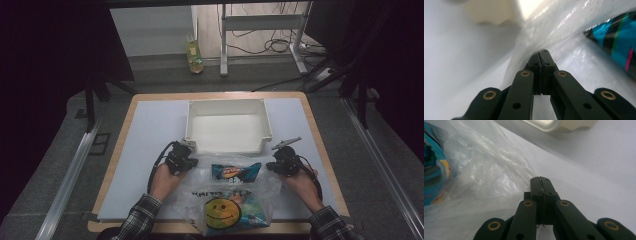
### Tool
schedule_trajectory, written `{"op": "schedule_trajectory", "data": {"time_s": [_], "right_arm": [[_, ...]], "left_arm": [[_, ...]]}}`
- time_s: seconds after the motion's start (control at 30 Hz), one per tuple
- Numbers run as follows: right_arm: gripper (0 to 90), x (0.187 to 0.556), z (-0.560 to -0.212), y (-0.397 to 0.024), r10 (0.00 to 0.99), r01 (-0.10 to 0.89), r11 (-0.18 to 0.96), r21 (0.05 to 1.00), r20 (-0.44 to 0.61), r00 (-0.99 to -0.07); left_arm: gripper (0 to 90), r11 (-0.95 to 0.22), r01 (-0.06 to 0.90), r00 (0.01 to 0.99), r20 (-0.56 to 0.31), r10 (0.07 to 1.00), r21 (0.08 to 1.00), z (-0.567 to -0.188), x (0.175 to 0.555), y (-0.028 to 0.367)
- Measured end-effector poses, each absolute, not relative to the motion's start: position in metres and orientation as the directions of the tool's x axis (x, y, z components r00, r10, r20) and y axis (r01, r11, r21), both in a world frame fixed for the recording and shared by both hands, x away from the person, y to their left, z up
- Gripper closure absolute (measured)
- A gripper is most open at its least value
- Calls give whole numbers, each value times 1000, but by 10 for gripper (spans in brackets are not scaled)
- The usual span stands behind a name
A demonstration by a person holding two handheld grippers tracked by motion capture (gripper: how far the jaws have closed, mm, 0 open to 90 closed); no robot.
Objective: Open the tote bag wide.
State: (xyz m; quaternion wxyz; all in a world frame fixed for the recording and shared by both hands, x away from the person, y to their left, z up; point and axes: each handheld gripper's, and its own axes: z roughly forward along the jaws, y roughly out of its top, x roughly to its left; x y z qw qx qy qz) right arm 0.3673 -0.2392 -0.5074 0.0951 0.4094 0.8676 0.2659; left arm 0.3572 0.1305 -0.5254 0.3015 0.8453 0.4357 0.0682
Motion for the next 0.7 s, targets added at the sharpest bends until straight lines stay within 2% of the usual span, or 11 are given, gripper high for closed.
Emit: {"op": "schedule_trajectory", "data": {"time_s": [0.17,0.3,0.37,0.47,0.6,0.7], "right_arm": [[897,363,-506,-248,770,665,522,534,40,-636],[897,360,-506,-252,771,666,521,533,41,-636],[896,359,-505,-252,765,664,531,526,40,-643],[895,356,-502,-252,756,658,532,533,51,-653],[895,348,-486,-252,741,624,518,585,57,-669],[894,338,-471,-250,714,597,510,620,82,-696]], "left_arm": [[893,-467,712,602,-112,791,524,-522,346,138],[890,-527,690,629,-51,776,497,-513,342,132],[847,-533,653,649,-35,760,538,-504,339,125],[836,-542,594,688,-26,726,594,-491,337,112],[815,-555,559,739,-67,670,617,-485,333,101],[809,-561,562,768,-132,626,608,-483,326,98]]}}
